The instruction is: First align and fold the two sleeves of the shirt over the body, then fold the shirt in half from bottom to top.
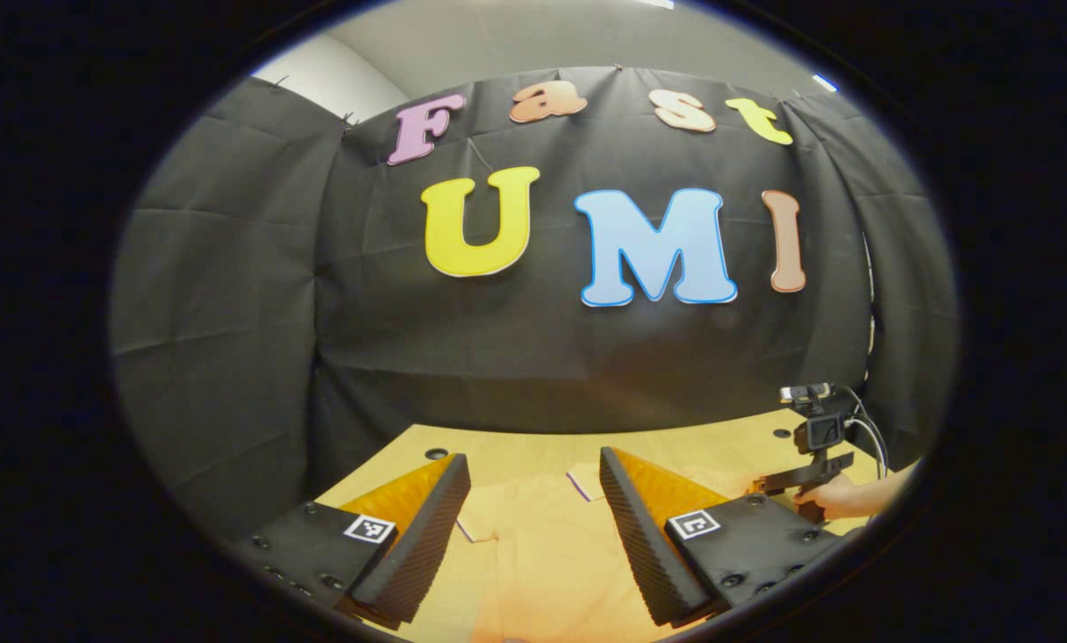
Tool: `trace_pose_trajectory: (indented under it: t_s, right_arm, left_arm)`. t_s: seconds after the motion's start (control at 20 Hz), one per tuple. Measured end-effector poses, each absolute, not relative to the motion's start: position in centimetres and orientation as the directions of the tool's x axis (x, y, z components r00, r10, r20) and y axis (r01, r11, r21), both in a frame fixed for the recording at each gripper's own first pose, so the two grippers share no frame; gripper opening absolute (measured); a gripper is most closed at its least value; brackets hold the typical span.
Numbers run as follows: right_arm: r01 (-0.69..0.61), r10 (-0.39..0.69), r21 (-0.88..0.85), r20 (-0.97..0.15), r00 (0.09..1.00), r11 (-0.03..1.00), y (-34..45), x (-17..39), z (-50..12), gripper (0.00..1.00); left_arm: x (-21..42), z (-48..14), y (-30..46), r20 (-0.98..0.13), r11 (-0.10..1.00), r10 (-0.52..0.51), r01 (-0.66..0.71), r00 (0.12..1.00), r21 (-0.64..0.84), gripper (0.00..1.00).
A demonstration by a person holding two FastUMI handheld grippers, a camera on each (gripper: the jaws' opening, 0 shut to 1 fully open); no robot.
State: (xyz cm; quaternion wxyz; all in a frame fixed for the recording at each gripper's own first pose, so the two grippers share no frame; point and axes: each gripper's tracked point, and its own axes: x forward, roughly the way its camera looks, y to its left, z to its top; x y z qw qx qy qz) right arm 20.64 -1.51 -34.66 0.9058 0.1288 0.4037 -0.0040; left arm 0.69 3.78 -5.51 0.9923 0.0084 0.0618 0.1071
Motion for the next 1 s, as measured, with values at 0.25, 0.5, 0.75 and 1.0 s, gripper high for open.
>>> trace_pose_trajectory:
  t_s: [0.25,0.5,0.75,1.0]
  right_arm:
    - [0.144,0.108,0.269,-0.739,0.665,0.952,-1.7,20.8,-33.8,0.1]
    - [0.109,0.084,0.221,-0.712,0.697,0.969,-1.7,20.9,-31.6,0.03]
    - [0.008,0.106,0.176,-0.626,0.773,0.984,0.1,21.3,-27.0,0.03]
    - [-0.098,0.168,0.149,-0.582,0.796,0.984,3.4,21.4,-24.4,0.03]
  left_arm:
    - [1.0,-6.0,4.6,-0.127,0.979,0.203,-0.202,0.971,0.025,0.94]
    - [1.3,-6.6,5.6,-0.141,0.98,0.2,-0.2,0.969,0.016,0.95]
    - [1.5,-6.9,6.2,-0.141,0.982,0.188,-0.19,0.972,0.002,0.94]
    - [0.7,-7.0,7.0,-0.134,0.978,0.202,-0.207,0.97,-0.02,0.94]
